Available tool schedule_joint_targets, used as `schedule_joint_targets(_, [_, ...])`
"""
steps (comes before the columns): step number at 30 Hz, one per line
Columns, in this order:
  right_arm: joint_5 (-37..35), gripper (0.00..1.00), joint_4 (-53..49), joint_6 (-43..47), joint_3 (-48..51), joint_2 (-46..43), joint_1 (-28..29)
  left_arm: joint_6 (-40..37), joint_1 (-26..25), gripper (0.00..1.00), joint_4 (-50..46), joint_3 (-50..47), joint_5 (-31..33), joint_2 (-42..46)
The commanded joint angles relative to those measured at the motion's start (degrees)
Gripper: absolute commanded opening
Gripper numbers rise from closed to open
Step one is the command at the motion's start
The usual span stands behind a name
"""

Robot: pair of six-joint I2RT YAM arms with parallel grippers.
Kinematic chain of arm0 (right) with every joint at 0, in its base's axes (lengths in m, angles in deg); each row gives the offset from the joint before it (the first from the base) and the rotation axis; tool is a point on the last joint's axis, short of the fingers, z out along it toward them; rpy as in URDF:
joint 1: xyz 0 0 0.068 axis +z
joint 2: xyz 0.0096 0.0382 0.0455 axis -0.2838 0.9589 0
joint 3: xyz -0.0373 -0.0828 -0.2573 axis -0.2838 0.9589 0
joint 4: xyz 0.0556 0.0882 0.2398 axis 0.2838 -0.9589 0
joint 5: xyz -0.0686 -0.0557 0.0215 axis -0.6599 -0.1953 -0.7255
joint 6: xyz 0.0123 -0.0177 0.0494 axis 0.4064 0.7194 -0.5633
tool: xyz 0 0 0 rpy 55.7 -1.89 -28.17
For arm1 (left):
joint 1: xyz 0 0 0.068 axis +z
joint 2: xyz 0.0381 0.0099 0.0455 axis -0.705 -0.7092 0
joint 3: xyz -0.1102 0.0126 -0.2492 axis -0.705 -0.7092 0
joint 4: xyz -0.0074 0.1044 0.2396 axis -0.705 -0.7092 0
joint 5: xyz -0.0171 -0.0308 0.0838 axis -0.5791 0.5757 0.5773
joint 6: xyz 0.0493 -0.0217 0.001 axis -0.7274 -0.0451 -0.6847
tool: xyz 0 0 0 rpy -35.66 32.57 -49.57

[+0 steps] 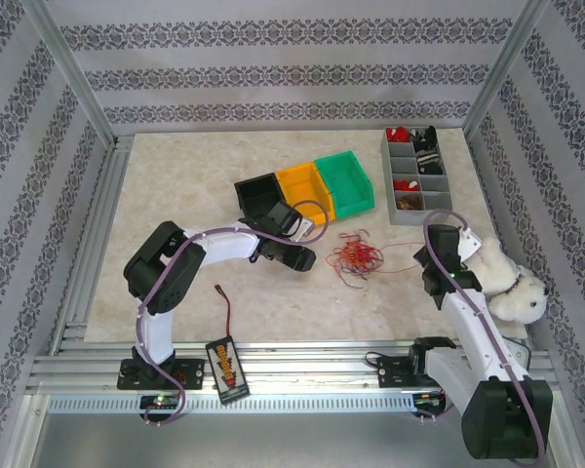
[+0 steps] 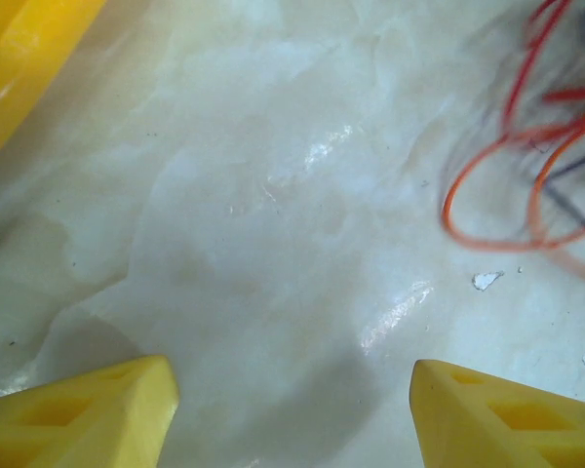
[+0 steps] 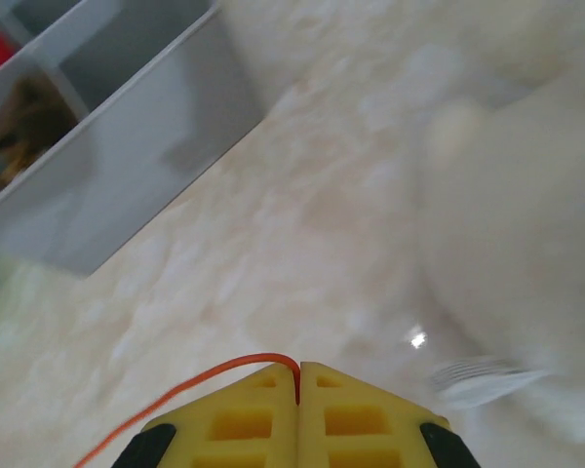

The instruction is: Untangle the cables

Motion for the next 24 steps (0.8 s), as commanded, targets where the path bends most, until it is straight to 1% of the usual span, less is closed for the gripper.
schedule_joint_targets(1, [2.1,0.00,0.3,-0.6,-0.5,0.1,-0.3,2.0,2.6,0.67,-4.5,-3.4,4.6,0.0])
schedule_joint_targets(3, [5.7,0.00,1.4,-0.1,-0.7,1.1,-0.1,2.1,2.6,0.68,-3.5,-3.9,2.2,1.7])
schedule_joint_targets(5, [7.7,0.00,2.4,1.0,-0.8,2.1,0.8,2.3,2.6,0.71,-1.0,-4.7,-1.7,4.5])
schedule_joint_targets(8, [7.7,0.00,3.1,2.4,-0.7,3.1,2.7,2.3,2.1,0.76,1.7,-3.7,-7.6,7.9])
schedule_joint_targets(11, [7.6,0.00,3.3,3.2,-0.7,3.7,3.8,0.5,0.5,0.79,0.4,2.2,-9.3,7.6])
schedule_joint_targets(13, [7.9,0.00,3.4,3.6,-0.6,3.9,3.8,-2.2,-1.4,0.80,-2.6,8.4,-9.2,5.3])
schedule_joint_targets(15, [8.5,0.00,3.4,4.2,-0.6,4.0,3.8,-4.8,-3.5,0.81,-5.5,15.0,-10.5,2.0])
schedule_joint_targets(19, [9.5,0.00,3.0,5.3,-1.0,3.7,3.8,-7.3,-6.1,0.81,-8.7,25.1,-12.1,-5.1])
schedule_joint_targets(22, [10.6,0.00,2.9,5.9,-1.0,3.4,3.8,-10.1,-7.9,0.81,-12.0,31.8,-11.3,-10.8])
schedule_joint_targets(24, [11.0,0.00,2.9,6.2,-0.9,3.4,3.9,-11.4,-9.2,0.80,-14.5,37.0,-8.9,-14.6])
